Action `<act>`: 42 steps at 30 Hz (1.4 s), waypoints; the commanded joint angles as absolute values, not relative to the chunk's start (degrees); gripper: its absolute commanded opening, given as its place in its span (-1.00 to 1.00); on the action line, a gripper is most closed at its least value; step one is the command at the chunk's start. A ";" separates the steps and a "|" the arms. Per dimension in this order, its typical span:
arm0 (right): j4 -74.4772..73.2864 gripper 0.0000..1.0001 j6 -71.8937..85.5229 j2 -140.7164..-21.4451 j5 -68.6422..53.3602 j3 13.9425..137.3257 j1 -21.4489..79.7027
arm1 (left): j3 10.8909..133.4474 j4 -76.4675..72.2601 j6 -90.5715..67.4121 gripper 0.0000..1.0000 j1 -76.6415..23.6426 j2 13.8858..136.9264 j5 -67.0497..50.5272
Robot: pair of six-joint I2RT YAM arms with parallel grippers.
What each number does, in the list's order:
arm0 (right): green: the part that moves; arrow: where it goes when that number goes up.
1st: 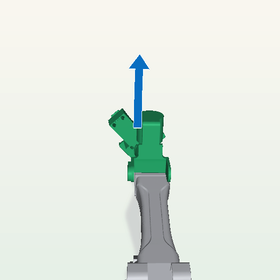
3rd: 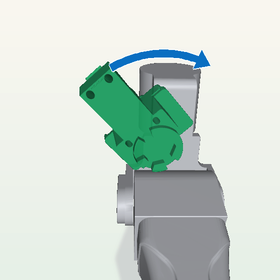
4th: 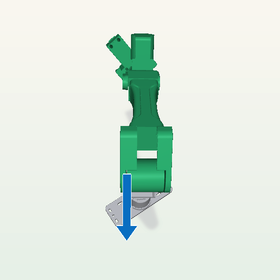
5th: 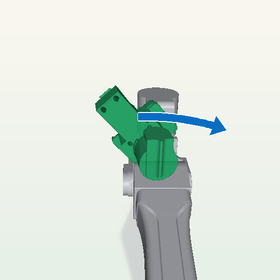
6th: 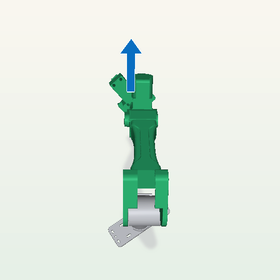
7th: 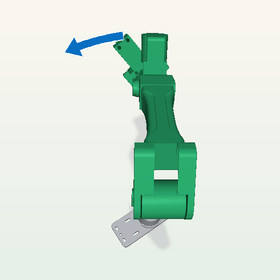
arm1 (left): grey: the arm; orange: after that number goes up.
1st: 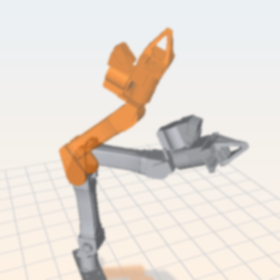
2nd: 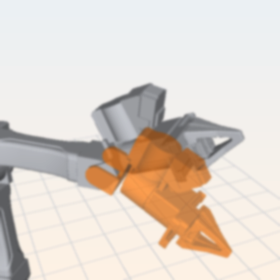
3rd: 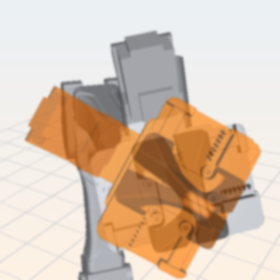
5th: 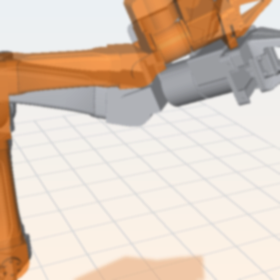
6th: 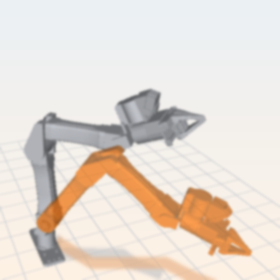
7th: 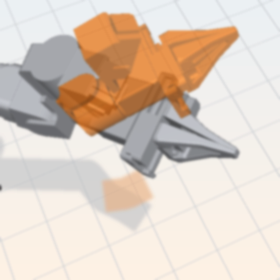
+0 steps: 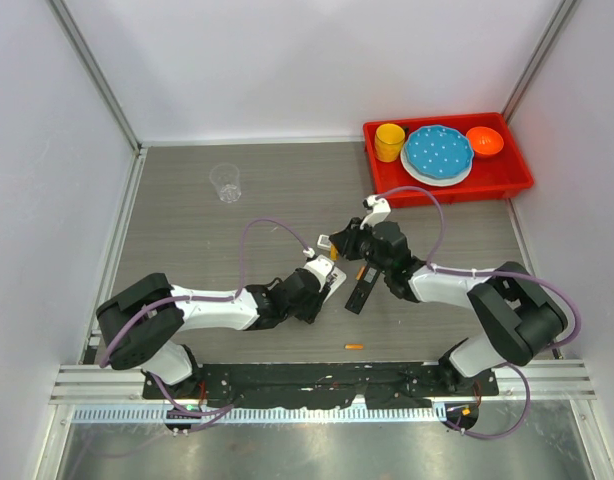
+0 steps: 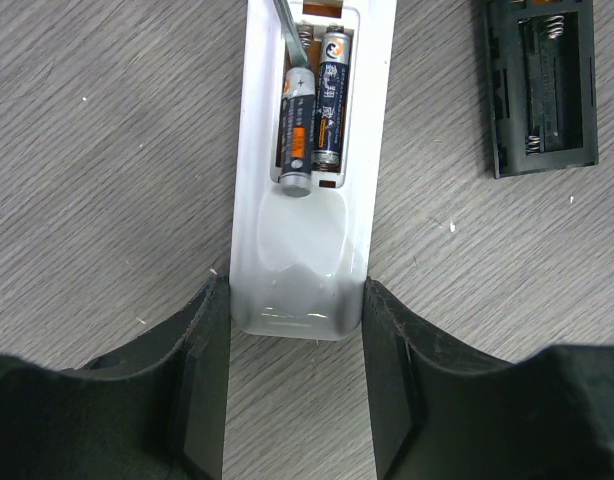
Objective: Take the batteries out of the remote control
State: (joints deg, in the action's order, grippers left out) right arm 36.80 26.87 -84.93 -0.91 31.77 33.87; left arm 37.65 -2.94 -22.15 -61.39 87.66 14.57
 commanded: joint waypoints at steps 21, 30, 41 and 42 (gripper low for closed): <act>36.56 -0.98 39.11 -82.18 -9.40 35.60 36.03 | 35.77 2.02 -23.20 -1.00 -61.44 87.89 13.54; 35.51 -0.98 38.85 -81.91 -10.28 36.65 36.04 | 36.21 2.64 -23.38 -0.96 -61.44 86.75 14.24; 31.56 -0.98 36.57 -82.26 -10.72 38.41 36.04 | 38.05 6.67 -23.99 0.55 -60.38 84.11 18.71; 31.20 -0.98 36.30 -82.35 -10.64 38.50 35.95 | 38.32 7.11 -24.34 0.59 -59.95 84.02 19.16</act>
State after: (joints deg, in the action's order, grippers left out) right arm 30.96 36.86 -84.25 -9.96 35.92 35.86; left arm 37.39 2.46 -22.79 -61.08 85.30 15.99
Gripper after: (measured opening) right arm 0.233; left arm 0.765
